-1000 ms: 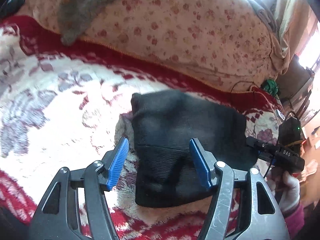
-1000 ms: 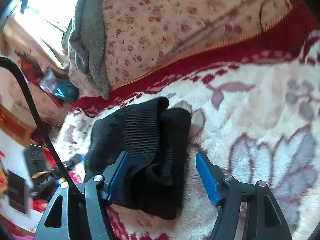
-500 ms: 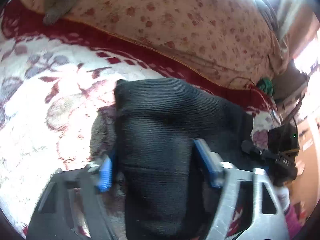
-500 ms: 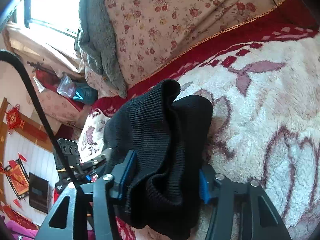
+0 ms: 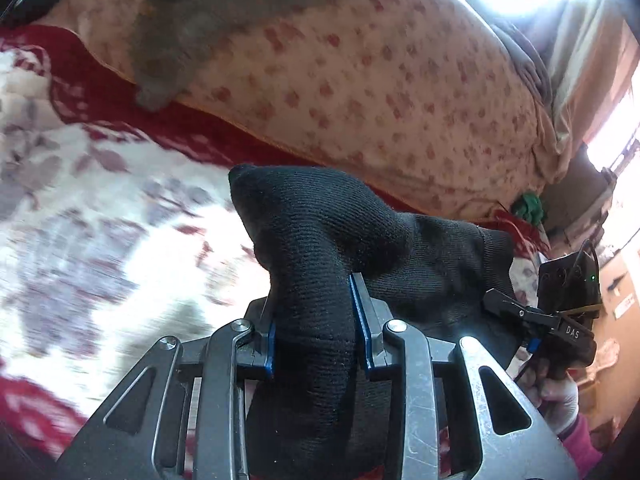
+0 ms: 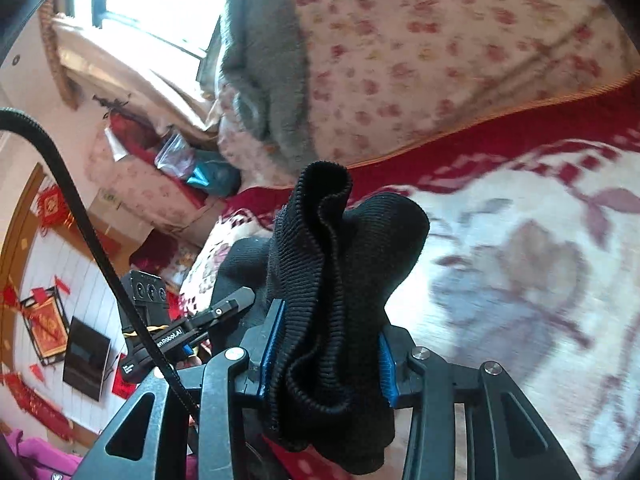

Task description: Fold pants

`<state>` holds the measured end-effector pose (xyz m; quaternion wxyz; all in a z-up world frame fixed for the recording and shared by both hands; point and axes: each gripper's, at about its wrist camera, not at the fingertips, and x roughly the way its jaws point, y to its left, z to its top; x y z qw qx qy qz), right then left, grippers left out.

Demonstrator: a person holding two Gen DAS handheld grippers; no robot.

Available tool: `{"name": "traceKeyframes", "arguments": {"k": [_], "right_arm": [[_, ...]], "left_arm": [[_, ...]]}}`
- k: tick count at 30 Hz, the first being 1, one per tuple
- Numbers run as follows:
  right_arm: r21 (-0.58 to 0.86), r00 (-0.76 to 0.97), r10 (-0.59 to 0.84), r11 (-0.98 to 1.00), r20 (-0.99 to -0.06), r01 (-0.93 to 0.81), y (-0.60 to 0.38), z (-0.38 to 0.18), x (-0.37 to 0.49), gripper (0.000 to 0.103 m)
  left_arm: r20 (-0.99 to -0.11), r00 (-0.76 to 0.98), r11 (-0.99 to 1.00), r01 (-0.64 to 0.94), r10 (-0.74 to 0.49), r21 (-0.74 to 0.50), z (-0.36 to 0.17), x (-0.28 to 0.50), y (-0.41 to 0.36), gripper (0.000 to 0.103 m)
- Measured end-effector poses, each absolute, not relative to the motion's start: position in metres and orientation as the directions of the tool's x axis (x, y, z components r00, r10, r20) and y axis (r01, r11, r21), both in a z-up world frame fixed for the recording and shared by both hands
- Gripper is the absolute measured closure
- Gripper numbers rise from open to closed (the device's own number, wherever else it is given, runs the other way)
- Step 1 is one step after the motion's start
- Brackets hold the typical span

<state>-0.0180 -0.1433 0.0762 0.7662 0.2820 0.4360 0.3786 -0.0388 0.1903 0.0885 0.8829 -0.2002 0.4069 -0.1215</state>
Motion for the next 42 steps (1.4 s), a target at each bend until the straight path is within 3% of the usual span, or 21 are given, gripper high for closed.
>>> {"name": "traceKeyframes", "arguments": {"k": [10,14,16,18,21,33,42], "right_arm": [[0.789,0.203,0.877,0.481,-0.436,-0.382,-0.021,0.056,0.004,0.064],[0.787,0.130,0.863,0.501,-0.489,-0.359,0.014,0.029,0.013,0.062],[0.750,0.118,0.823,0.557,-0.556,-0.357,0.024,0.018,0.015,0.058],[0.745,0.120,0.817,0.567,-0.564,-0.352,0.021,0.015,0.016,0.056],[0.719,0.142,0.790,0.605,-0.597,-0.343,0.014,0.021,0.017,0.051],[0.495,0.307,0.712,0.675,-0.631,-0.547,0.012,0.095,-0.023,0.050],[0.418,0.349,0.687,0.689,-0.637,-0.593,0.026,0.101,-0.055,0.049]], "left_arm": [[-0.712,0.676,0.907,-0.157,-0.190,-0.391,0.082,-0.057,0.293,0.074],[-0.757,0.634,0.884,-0.250,-0.159,-0.394,0.053,-0.059,0.318,0.074],[-0.761,0.627,0.869,-0.273,-0.164,-0.413,0.041,-0.061,0.325,0.068],[-0.757,0.636,0.869,-0.282,-0.148,-0.407,0.040,-0.064,0.325,0.059],[-0.770,0.631,0.886,-0.298,-0.096,-0.355,0.044,-0.065,0.316,0.054],[-0.750,0.654,0.918,-0.350,0.094,-0.190,0.081,-0.086,0.290,0.053],[-0.714,0.682,0.931,-0.345,0.158,-0.123,0.098,-0.108,0.255,0.053]]}}
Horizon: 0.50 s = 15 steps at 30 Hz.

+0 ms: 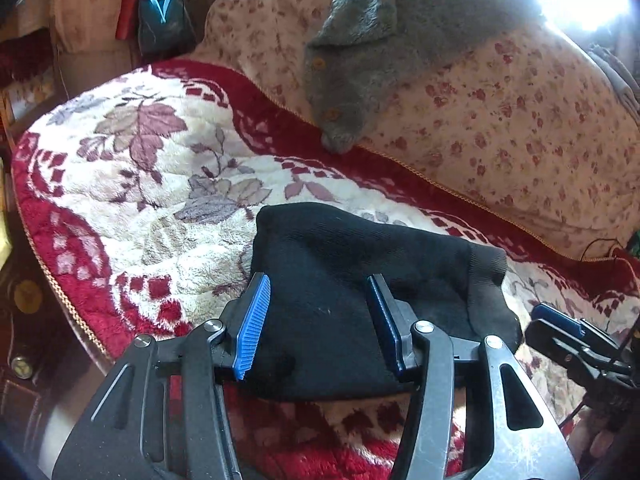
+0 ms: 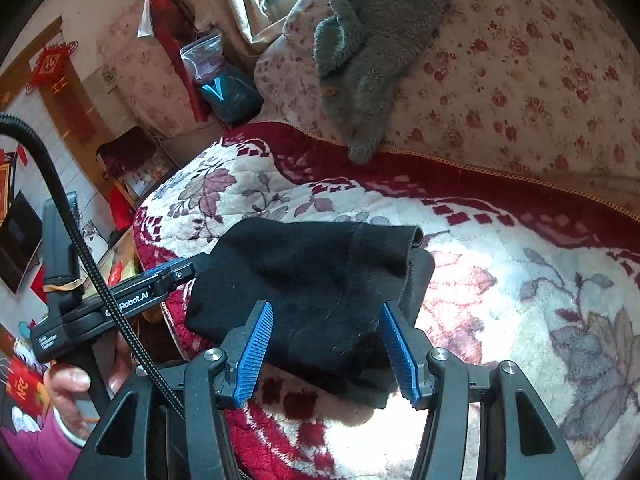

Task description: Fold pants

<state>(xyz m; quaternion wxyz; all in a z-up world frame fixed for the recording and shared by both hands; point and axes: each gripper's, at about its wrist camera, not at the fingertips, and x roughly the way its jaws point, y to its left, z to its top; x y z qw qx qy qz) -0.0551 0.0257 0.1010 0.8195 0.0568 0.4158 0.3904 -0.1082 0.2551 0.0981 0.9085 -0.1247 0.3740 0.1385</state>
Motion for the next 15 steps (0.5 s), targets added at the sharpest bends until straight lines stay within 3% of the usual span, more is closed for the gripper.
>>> {"name": "traceKeyframes", "arguments": {"k": [15], "right_arm": [[0.408,0.364,0.692,0.685,-0.623,-0.603,0.023,0.106,-0.074,0.049]], "left_arm": [[-0.706,0.680,0.931,-0.356,0.200,-0.079,0.098,-0.135,0.224,0.053]]}}
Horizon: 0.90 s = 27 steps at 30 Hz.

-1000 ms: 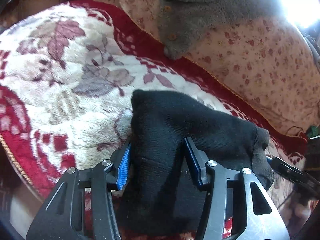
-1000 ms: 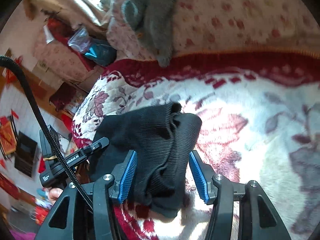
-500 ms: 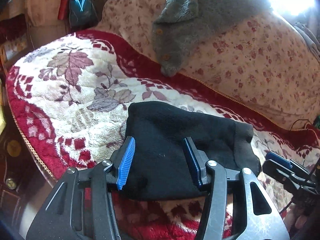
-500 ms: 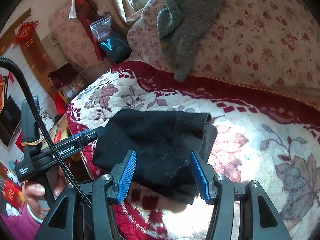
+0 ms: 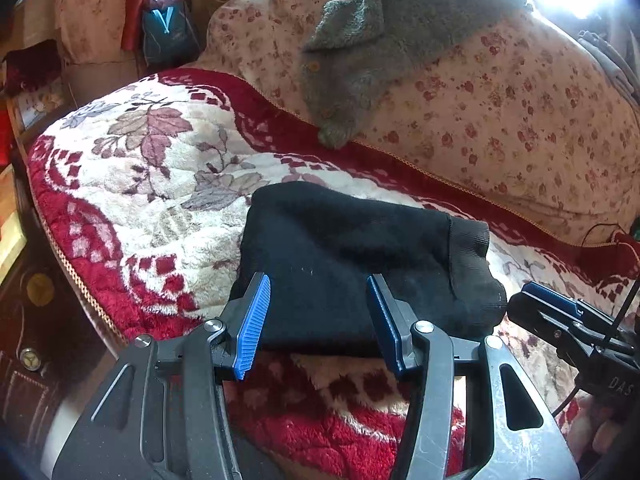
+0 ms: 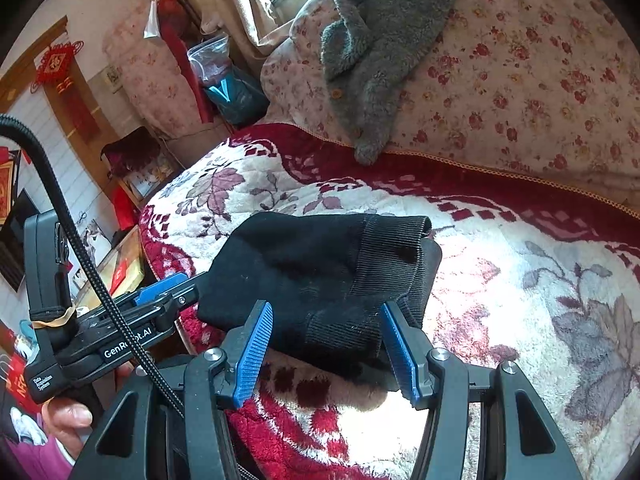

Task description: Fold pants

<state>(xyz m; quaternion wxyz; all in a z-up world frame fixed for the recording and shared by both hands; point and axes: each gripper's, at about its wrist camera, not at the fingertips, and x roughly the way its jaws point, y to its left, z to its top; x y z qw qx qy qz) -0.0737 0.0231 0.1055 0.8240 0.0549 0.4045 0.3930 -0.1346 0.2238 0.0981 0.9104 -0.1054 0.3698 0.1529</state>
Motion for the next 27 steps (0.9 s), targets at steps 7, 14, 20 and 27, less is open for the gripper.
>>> {"name": "traceKeyframes", "arguments": {"k": [7,14,20,27], "right_arm": [[0.401,0.347,0.694,0.675,-0.631,-0.620,0.0281,0.1047,-0.0803,0.049],[0.402,0.347,0.702,0.667,-0.622,-0.627,0.0286,0.1068,-0.0838,0.049],[0.407,0.342,0.700,0.668,-0.627,-0.623,0.0290,0.1066,-0.0835,0.048],[0.409,0.343,0.703,0.666,-0.623,-0.624,0.0291,0.1062,-0.0840,0.048]], "left_arm": [[-0.705,0.673,0.931,-0.361,0.226,-0.046,0.0967,-0.1423,0.2155,0.053],[-0.698,0.677,0.929,-0.366,0.235,-0.043,0.1000,-0.1454,0.2140,0.053],[-0.699,0.674,0.927,-0.371,0.237,-0.044,0.1000,-0.1445,0.2142,0.053],[-0.704,0.670,0.925,-0.377,0.235,-0.050,0.0991,-0.1448,0.2156,0.053]]}}
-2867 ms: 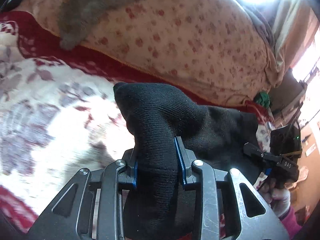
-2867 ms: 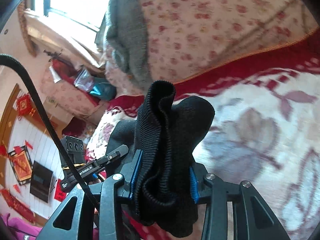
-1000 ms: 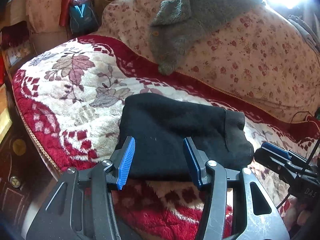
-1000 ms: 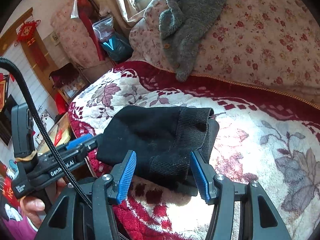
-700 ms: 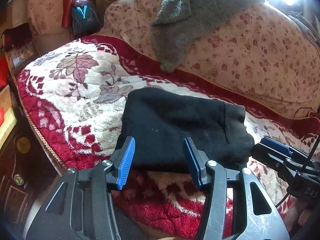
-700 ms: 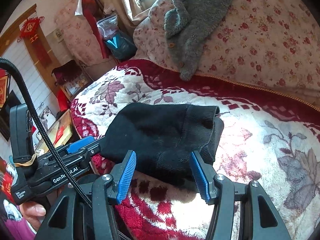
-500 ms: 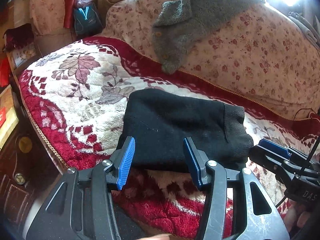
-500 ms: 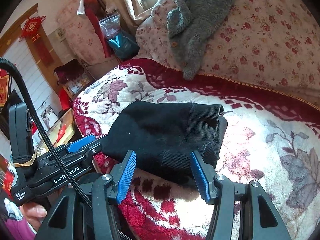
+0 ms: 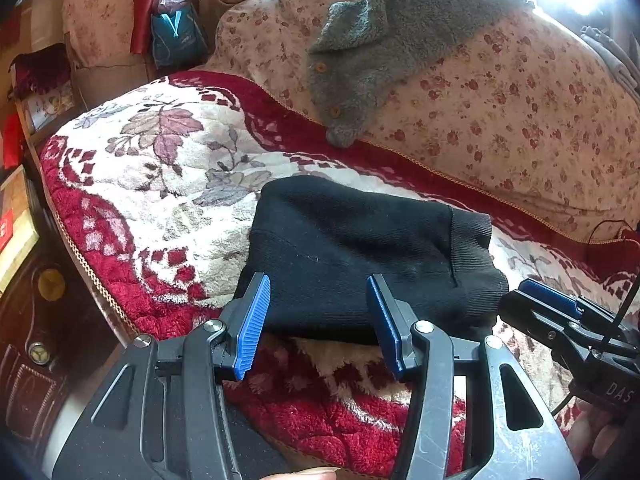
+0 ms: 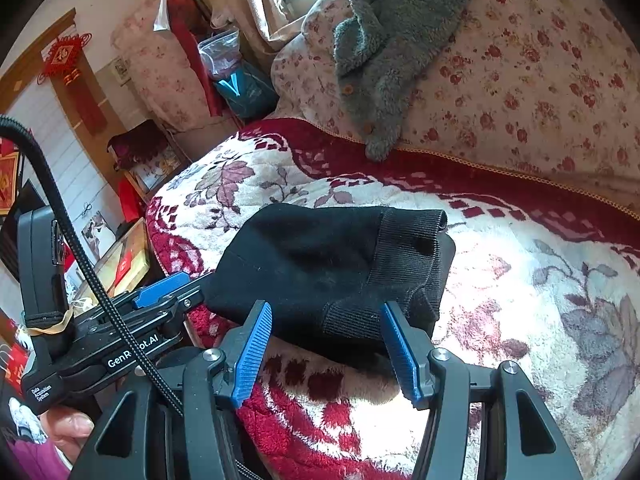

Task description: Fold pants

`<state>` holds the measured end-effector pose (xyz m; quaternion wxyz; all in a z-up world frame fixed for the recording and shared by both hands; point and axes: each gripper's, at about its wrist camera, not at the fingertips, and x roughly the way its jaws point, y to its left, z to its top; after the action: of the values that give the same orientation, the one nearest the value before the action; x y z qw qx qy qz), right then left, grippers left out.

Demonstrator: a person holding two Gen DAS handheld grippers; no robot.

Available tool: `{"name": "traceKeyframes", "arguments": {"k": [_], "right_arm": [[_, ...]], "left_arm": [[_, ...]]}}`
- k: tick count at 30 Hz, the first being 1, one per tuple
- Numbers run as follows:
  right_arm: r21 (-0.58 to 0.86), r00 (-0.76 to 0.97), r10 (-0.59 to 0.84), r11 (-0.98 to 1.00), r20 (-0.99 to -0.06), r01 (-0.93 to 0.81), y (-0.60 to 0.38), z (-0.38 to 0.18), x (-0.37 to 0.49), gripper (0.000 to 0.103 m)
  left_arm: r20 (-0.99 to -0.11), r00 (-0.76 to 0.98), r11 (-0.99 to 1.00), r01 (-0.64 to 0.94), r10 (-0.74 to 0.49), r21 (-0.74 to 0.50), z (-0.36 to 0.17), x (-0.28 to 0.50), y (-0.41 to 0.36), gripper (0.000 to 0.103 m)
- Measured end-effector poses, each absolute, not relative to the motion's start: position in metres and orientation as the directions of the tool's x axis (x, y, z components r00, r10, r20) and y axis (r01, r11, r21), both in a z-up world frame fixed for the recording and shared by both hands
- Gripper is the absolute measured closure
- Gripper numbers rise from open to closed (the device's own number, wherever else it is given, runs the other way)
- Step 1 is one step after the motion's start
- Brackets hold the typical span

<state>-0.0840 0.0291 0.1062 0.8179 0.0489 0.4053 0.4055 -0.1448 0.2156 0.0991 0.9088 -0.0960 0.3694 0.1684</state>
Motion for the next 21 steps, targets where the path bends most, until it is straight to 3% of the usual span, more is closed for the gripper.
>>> {"name": "traceKeyframes", "arguments": {"k": [21], "right_arm": [[0.410,0.324,0.702,0.660,-0.634,-0.629,0.0358,0.1026,-0.0814,0.048]], "left_arm": [[-0.710,0.662,0.916,-0.396,0.241,-0.058,0.0962,-0.1423,0.2208,0.053]]}}
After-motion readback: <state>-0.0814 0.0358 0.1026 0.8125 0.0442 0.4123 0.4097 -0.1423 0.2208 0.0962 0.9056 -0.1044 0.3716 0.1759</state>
